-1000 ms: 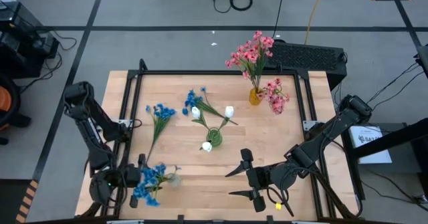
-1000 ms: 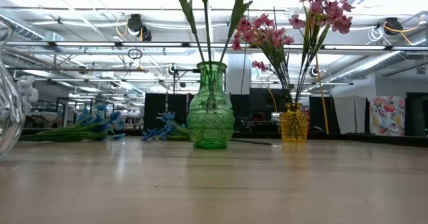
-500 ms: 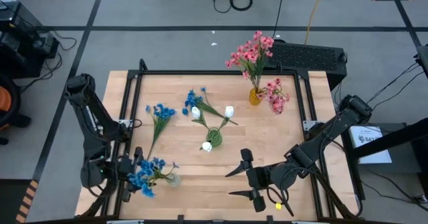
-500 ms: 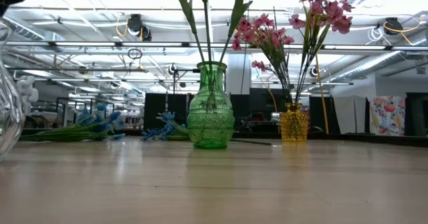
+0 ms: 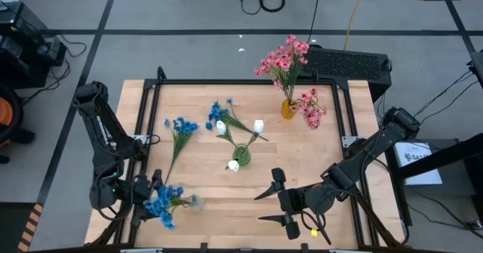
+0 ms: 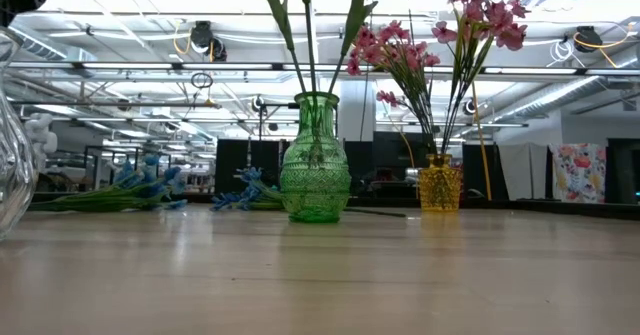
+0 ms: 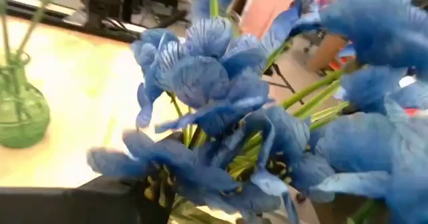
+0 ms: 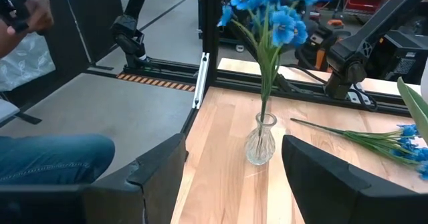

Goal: Sort flowers into vase by color
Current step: Put the bottom blue flowers into the transparent vase

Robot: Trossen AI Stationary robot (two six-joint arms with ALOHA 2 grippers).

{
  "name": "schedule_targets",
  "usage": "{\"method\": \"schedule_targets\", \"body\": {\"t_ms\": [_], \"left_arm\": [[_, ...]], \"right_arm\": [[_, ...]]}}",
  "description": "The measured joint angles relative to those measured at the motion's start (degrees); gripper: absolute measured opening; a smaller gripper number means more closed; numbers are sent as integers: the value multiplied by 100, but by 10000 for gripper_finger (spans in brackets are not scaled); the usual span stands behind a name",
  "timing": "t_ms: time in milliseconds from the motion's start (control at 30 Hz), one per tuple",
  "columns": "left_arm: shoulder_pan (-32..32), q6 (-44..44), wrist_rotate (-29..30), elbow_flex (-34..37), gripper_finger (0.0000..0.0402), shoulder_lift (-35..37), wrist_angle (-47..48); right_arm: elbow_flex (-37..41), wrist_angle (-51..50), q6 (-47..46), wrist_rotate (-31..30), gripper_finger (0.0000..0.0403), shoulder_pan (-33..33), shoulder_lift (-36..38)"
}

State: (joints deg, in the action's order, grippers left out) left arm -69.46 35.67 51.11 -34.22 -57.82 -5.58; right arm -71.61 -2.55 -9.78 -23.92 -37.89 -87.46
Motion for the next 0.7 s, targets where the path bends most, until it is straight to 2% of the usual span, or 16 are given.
{"method": "schedule_targets", "body": {"t_ms": [100, 233, 367, 433, 567, 700], "left_arm": [[-9, 47, -314, 0, 299, 6, 8], [-31, 112, -1216, 0, 308, 77, 106], [-40, 607, -1551, 0, 309, 298, 439], [-40, 642, -1445, 0, 309, 421, 556], [-15, 403, -820, 0, 309, 642, 525], [69, -24, -581, 0, 309, 743, 524]], "right_arm": [[0, 0, 0, 0, 242, 0, 0], [0, 2, 0, 0, 242, 0, 0], [0, 4, 0, 2, 242, -4, 0], [0, 5, 0, 2, 242, -4, 0], [0, 9, 0, 2, 242, -4, 0], [0, 9, 5, 2, 242, -4, 0]]}}
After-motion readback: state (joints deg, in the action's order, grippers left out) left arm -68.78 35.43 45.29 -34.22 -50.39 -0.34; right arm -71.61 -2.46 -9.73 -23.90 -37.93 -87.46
